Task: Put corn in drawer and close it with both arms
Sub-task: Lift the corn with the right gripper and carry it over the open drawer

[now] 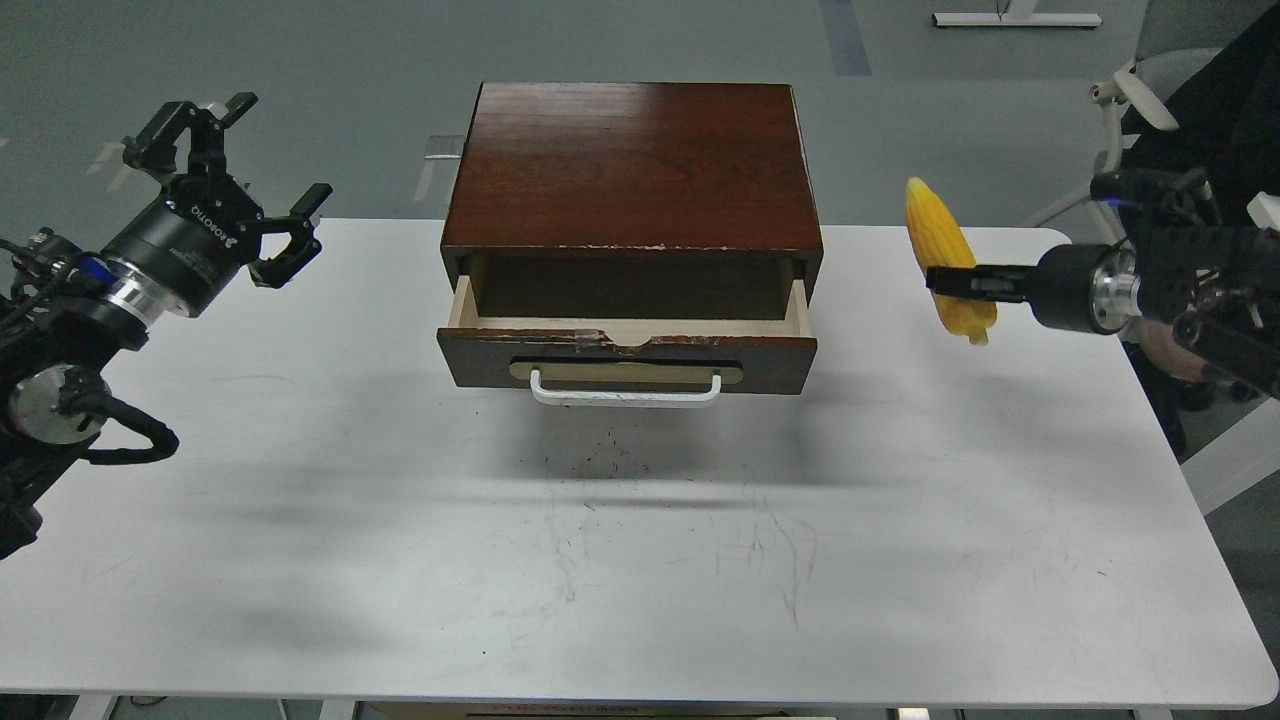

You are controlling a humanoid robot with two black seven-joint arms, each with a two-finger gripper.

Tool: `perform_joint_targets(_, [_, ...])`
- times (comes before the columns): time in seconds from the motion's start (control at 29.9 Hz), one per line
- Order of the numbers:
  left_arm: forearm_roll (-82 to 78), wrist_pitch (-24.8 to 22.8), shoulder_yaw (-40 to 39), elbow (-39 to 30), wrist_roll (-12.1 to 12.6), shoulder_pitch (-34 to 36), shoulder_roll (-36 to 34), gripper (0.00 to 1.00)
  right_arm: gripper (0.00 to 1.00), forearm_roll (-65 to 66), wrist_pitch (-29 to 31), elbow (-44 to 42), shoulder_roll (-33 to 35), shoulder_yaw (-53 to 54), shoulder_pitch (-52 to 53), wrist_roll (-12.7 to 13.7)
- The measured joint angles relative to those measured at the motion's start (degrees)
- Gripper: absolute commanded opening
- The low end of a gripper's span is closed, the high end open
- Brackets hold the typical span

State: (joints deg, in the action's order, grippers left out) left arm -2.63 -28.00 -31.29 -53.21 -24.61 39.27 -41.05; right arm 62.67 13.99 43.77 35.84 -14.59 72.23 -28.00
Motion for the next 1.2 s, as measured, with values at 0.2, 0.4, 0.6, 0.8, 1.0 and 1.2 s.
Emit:
perform_joint_targets(0.2, [0.00, 0.00, 0.00, -0.15, 0.00, 0.03, 0.00, 1.00, 0.00, 0.58, 0.40, 7.39, -0.53, -1.32, 11.35, 0.00])
perform_joint_targets(0.4, [0.02, 0.00, 0.00, -0.38, 0.00, 0.04, -0.01, 1.00, 0.00, 3.14, 0.41, 12.81, -6.28, -8.24, 21.32, 0.00])
perform_joint_targets(0.6, [0.00, 0.00, 0.00, -0.38, 0.00, 0.03, 0.05, 1.00, 0.00, 11.67, 0.00, 15.93, -12.24, -11.58, 27.03, 0.00])
perform_joint_targets(0.8, [-0.01, 0.00, 0.00, -0.39, 0.00, 0.01, -0.05, 1.00, 0.00, 20.65, -3.06, 17.71, -17.37, -15.08, 31.04, 0.00])
perform_joint_targets(1.0, [-0.01, 0.00, 0.00, -0.43, 0.00, 0.01, -0.66, 1.00, 0.01, 23.06, -11.68, 16.27, -23.77, -21.85, 32.10, -0.01])
perform_joint_targets(1.2, [-0.01, 0.00, 0.00, -0.82, 0.00, 0.05, -2.05, 1.00, 0.15, 23.11, -14.04, 14.71, -27.37, -24.05, 32.11, 0.00])
